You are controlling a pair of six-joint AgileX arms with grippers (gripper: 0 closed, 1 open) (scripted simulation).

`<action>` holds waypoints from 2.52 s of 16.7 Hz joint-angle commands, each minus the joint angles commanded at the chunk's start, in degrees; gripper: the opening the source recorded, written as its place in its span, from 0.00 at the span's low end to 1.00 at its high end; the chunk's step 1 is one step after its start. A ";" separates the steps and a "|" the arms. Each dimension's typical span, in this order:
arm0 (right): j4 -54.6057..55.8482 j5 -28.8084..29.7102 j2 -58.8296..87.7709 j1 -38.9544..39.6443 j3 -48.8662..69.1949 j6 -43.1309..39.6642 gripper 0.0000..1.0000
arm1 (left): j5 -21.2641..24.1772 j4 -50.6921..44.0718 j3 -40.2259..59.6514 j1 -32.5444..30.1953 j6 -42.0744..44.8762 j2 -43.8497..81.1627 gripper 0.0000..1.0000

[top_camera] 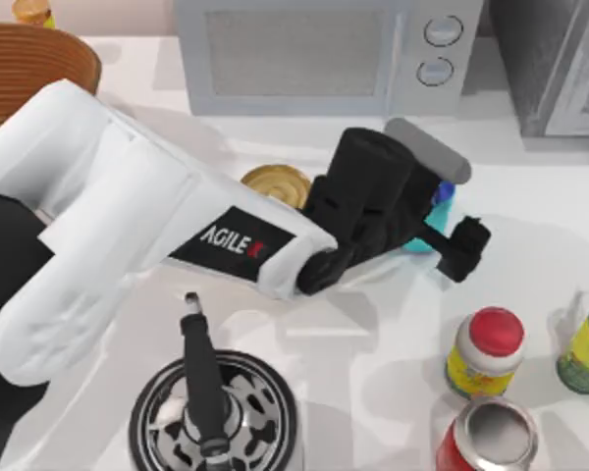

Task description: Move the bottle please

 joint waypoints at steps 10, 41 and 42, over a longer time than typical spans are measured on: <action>0.00 0.00 0.00 0.00 0.00 0.00 1.00 | 0.00 0.00 0.00 0.00 0.00 0.00 0.10; 0.00 0.00 0.00 0.00 0.00 0.00 1.00 | -18.42 2.01 -44.92 23.53 -12.79 -41.82 0.00; 0.00 0.00 0.00 0.00 0.00 0.00 1.00 | -18.43 1.95 -45.06 23.60 -12.83 -41.89 0.00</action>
